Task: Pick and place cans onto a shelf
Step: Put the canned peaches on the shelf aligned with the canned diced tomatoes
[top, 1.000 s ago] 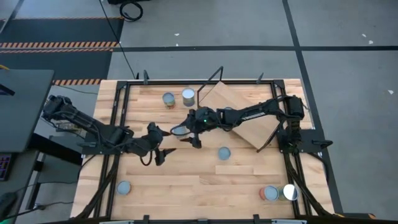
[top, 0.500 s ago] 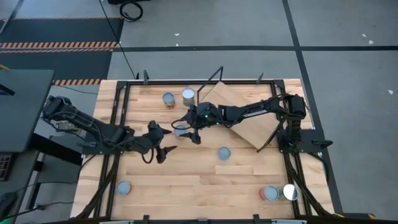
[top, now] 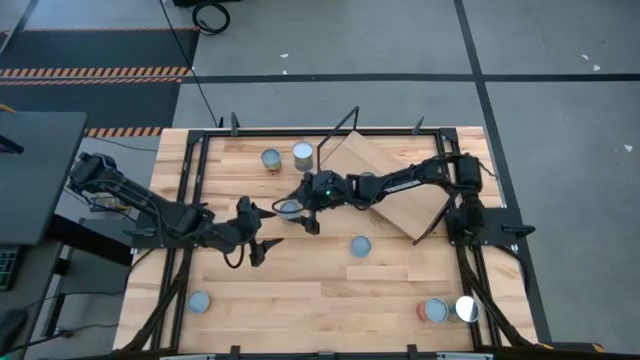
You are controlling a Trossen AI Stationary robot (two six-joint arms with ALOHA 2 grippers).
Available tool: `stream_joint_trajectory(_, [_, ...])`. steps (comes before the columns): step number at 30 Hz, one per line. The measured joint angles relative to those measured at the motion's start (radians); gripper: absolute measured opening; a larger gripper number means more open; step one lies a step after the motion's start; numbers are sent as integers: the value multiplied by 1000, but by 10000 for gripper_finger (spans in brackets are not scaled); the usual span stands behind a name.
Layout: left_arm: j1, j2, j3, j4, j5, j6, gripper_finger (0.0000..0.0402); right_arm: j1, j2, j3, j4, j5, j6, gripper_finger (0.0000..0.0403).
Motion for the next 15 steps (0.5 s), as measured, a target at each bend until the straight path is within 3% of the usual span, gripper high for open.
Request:
stream_joint_trajectory(8, [1,1,-49,18,-23,-29,357,-11,119,69,41,-20,7,387])
stream_joint_trajectory(15, [-1,1,-49,22,-25,-35,357,-9,174,190,-116,15,-15,398])
